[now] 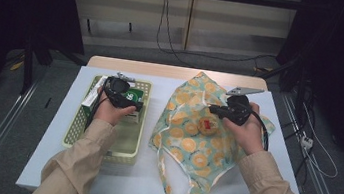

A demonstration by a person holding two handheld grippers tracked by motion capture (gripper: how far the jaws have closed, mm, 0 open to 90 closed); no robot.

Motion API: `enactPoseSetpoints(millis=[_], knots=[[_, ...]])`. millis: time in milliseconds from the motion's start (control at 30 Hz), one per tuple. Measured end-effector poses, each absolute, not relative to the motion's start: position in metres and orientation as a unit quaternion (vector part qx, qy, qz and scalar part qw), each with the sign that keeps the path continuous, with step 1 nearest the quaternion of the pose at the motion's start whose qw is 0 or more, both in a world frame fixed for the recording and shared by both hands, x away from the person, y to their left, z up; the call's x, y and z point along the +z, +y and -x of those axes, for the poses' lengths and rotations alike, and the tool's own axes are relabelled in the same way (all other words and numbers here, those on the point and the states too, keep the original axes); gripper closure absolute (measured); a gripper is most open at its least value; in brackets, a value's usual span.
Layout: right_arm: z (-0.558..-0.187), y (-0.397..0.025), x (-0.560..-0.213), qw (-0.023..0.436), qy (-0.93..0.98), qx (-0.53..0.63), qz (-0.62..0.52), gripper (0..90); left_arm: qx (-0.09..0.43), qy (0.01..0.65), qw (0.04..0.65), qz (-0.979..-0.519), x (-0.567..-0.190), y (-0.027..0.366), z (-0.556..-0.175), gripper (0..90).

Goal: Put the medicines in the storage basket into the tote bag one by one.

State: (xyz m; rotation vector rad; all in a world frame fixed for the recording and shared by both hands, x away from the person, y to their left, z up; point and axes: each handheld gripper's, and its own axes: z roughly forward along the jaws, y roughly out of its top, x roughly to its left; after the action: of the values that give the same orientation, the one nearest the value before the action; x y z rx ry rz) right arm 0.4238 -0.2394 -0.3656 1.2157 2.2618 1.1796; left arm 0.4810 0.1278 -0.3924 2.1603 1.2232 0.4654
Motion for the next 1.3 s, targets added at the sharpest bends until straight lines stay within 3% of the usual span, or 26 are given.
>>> enactPoseSetpoints(millis=[100,633,1300], knots=[[-0.424,-0.239,-0.366,0.157,0.791,0.412,-0.424,90.0,0.174,0.467,0.289,-0.817,-0.396,0.124,-0.482,2.6],[-0.424,-0.238,-0.366,0.158,0.791,0.412,-0.424,90.0,0.150,0.492,0.291,-0.807,-0.393,0.136,-0.481,16.5],[-0.425,-0.232,-0.367,0.158,0.792,0.411,-0.424,90.0,0.129,0.458,0.307,-0.824,-0.343,0.159,-0.457,18.6]])
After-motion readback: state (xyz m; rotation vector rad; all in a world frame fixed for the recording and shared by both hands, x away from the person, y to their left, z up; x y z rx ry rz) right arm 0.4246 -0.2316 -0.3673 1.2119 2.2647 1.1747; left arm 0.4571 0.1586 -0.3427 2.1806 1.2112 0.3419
